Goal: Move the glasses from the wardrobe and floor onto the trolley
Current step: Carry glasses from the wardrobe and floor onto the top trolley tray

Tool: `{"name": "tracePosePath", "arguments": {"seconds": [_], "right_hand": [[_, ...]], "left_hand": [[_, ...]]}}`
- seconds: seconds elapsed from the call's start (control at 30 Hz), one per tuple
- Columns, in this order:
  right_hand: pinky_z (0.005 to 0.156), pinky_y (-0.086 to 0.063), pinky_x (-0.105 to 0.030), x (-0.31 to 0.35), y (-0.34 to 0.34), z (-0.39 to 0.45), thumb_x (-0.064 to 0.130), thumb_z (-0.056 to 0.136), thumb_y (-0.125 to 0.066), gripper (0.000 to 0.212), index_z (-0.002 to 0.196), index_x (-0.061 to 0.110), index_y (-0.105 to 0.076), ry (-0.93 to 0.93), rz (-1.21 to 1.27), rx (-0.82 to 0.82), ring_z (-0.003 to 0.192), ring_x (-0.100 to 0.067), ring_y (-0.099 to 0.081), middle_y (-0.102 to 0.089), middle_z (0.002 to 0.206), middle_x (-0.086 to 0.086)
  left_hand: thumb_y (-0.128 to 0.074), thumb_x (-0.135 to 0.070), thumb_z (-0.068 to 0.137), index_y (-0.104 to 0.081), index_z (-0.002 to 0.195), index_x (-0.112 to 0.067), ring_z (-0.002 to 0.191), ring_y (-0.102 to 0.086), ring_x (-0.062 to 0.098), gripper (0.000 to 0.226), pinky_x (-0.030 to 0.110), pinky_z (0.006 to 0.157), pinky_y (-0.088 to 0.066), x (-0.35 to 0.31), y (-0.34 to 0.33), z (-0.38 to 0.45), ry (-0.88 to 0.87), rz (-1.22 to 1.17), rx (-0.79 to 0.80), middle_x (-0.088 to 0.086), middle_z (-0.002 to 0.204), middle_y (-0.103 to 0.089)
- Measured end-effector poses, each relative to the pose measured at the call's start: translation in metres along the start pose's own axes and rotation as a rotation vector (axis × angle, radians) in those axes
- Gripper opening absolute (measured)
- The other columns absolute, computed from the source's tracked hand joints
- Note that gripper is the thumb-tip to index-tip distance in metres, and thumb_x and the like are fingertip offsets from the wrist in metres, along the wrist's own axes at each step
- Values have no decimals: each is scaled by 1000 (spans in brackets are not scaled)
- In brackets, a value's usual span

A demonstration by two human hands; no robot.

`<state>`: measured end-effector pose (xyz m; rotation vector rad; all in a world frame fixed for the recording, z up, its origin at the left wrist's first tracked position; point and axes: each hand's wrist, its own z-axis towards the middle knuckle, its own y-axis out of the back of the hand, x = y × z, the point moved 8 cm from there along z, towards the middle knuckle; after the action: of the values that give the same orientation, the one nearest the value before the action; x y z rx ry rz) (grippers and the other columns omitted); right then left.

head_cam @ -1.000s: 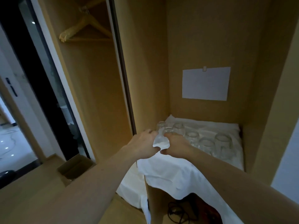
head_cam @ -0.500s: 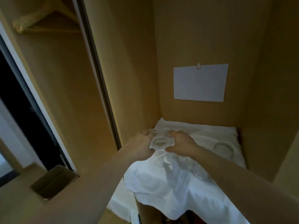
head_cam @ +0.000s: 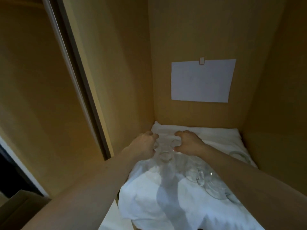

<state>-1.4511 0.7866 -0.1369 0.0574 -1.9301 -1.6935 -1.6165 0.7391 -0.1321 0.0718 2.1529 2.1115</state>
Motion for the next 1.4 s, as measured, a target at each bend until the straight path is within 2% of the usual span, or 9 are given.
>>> {"name": "tracePosePath", "arguments": {"seconds": [0.23,0.33,0.43,0.63,0.77,0.87,0.97,1.23,1.4], "right_hand": [[93,-46,-23,-5,-27,35,43,82,-79,78,148,20,-47,-82,6,171,126,-19,-55,-52,145,-2],[86,-53,-26,-6,-35,44,40,81,-79,76,148,22,-46,-130,59,220,116,-18,-59,-54,137,0],[62,-59,-29,-7,-39,49,37,81,-75,75,149,28,-44,-193,75,262,91,-16,-63,-51,122,4],[49,-52,-25,-9,-48,56,40,78,-76,70,142,31,-49,-207,98,251,87,-14,-59,-49,115,6],[50,-52,-25,-6,-48,56,41,77,-78,70,140,30,-51,-192,110,225,85,-8,-56,-48,112,9],[48,-51,-24,-4,-45,53,40,74,-80,73,141,28,-52,-171,122,196,84,-8,-58,-48,115,10],[57,-46,-16,-2,-31,53,37,70,-86,74,136,24,-58,-122,141,113,90,-9,-58,-53,119,8],[85,-42,-21,-6,56,29,39,66,-88,88,144,27,-52,-130,251,-328,117,-18,-54,-46,133,-2],[75,-45,-18,-19,120,-10,28,66,-86,65,124,36,-57,-201,598,-692,99,-13,-56,-40,127,3]], "left_hand": [[-80,-24,80,-35,152,-23,122,-51,29,85,39,96,-52,4,-40,47,-78,-46,260,8,136,-43],[-77,-17,82,-28,157,-26,118,-53,24,90,27,79,-51,5,-54,61,-74,-124,358,5,136,-44],[-79,-14,80,-32,156,-27,104,-56,20,90,21,57,-46,5,-62,70,-47,-191,451,5,135,-49],[-82,-18,79,-42,149,-25,115,-57,23,81,33,75,-60,6,-65,73,-47,-149,547,4,141,-46],[-84,-20,78,-46,147,-22,112,-59,23,79,31,65,-61,7,-60,70,-74,-166,527,2,133,-50],[-87,-24,76,-50,144,-18,105,-62,21,78,29,57,-58,9,-52,69,-68,-185,483,-1,119,-52],[-89,-27,73,-54,140,-18,103,-63,23,77,37,77,-62,13,-36,70,-49,-168,374,2,119,-55],[-84,-36,74,-57,130,-18,113,-58,28,65,38,92,-54,9,67,66,21,-298,-143,4,126,-59],[-84,-43,68,-60,125,-21,110,-62,27,65,27,84,-49,-1,128,37,200,-596,-550,3,120,-62]]}}
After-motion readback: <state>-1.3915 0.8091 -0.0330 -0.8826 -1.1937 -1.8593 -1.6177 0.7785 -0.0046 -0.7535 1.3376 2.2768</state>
